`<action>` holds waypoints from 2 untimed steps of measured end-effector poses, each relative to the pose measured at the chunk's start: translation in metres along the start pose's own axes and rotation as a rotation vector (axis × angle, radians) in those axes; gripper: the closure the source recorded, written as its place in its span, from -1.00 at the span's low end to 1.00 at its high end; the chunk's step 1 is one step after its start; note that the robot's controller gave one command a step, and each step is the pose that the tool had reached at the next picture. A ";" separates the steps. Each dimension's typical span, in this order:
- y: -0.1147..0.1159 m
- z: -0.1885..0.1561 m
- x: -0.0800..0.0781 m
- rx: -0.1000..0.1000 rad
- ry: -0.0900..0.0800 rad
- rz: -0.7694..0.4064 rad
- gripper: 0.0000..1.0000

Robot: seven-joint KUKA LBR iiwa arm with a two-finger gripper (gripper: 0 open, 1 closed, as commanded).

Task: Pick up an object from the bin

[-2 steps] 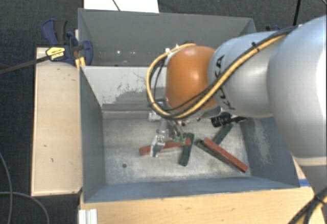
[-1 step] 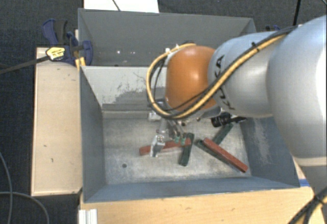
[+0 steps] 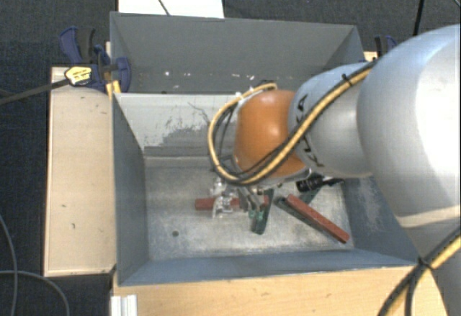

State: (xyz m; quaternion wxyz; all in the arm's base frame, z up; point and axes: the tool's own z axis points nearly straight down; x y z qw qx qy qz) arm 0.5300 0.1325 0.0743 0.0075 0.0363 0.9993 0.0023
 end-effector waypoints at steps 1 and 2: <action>0.000 0.000 0.000 0.000 0.000 0.002 1.00; -0.004 -0.136 -0.001 0.004 0.012 0.017 1.00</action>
Offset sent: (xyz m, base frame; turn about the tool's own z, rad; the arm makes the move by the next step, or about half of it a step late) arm -0.0023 -0.0045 0.1355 0.0107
